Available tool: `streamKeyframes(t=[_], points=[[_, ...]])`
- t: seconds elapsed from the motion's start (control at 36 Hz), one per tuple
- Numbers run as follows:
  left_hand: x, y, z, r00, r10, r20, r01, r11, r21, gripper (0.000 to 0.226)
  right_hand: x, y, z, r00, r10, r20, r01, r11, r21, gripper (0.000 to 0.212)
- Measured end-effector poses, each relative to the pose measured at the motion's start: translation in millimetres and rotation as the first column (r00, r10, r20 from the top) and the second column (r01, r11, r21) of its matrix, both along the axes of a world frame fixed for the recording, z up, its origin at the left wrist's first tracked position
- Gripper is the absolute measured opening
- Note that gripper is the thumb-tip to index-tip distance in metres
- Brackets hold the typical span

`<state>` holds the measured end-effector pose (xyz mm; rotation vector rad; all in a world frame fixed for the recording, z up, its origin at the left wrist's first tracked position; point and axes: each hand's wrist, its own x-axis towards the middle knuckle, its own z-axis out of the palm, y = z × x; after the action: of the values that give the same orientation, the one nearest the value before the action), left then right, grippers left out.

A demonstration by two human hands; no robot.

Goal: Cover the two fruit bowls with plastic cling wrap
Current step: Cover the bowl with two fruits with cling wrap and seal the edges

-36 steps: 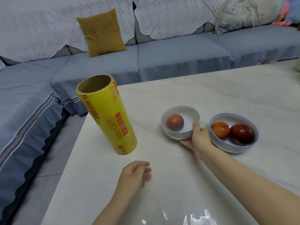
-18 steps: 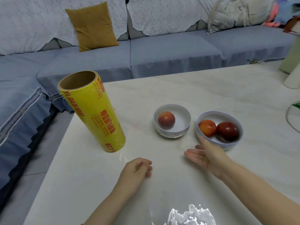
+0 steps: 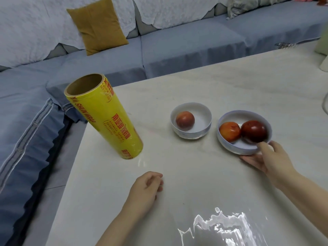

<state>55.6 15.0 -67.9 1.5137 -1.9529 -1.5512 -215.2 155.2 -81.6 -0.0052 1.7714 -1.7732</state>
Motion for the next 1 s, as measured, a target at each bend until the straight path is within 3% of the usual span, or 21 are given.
streamKeyframes(t=[0.22, 0.31, 0.42, 0.53, 0.64, 0.72, 0.78, 0.89, 1.0], points=[[14.1, -14.5, -3.2, 0.999, 0.043, 0.001, -0.043, 0.999, -0.019, 0.022, 46.5, 27.0, 8.6, 0.946, 0.324, 0.019, -0.325, 0.943, 0.071, 0.021], [23.2, -28.3, -3.1, 0.995, 0.102, 0.006, -0.102, 0.993, -0.061, 0.009, 66.4, 20.9, 11.9, 0.901, 0.432, 0.044, -0.434, 0.897, 0.086, 0.025], [25.7, -44.8, 5.3, 0.965, 0.26, -0.001, -0.258, 0.956, -0.14, 0.05, 89.1, 6.4, 14.3, 0.828, 0.558, 0.061, -0.561, 0.823, 0.088, 0.028], [17.3, -64.2, 19.4, 0.919, 0.378, -0.112, -0.393, 0.896, -0.207, 0.096, 99.4, -5.4, 17.0, 0.778, 0.626, 0.059, -0.628, 0.772, 0.098, 0.029], [7.4, -89.1, 29.0, 0.902, 0.37, -0.223, -0.424, 0.857, -0.293, 0.11, 98.1, -8.7, 24.2, 0.739, 0.669, 0.078, -0.672, 0.723, 0.157, 0.022], [-1.7, -103.4, 32.0, 0.896, 0.318, -0.31, -0.419, 0.837, -0.352, 0.111, 93.1, -6.3, 24.6, 0.726, 0.681, -0.1, -0.629, 0.715, 0.306, 0.008], [-7.5, -106.1, 34.0, 0.882, 0.336, -0.332, -0.449, 0.814, -0.369, 0.109, 87.5, -5.0, 25.3, 0.675, 0.687, -0.268, -0.546, 0.71, 0.444, 0.009], [-15.8, -110.4, 35.6, 0.844, 0.379, -0.379, -0.516, 0.766, -0.383, 0.109, 83.3, -11.1, 36.8, 0.527, 0.693, -0.492, -0.401, 0.713, 0.575, 0.012], [-16.3, -106.7, 39.1, 0.841, 0.391, -0.374, -0.53, 0.734, -0.425, 0.102, 89.3, -26.2, 50.9, 0.338, 0.705, -0.623, -0.398, 0.707, 0.585, 0.015]])
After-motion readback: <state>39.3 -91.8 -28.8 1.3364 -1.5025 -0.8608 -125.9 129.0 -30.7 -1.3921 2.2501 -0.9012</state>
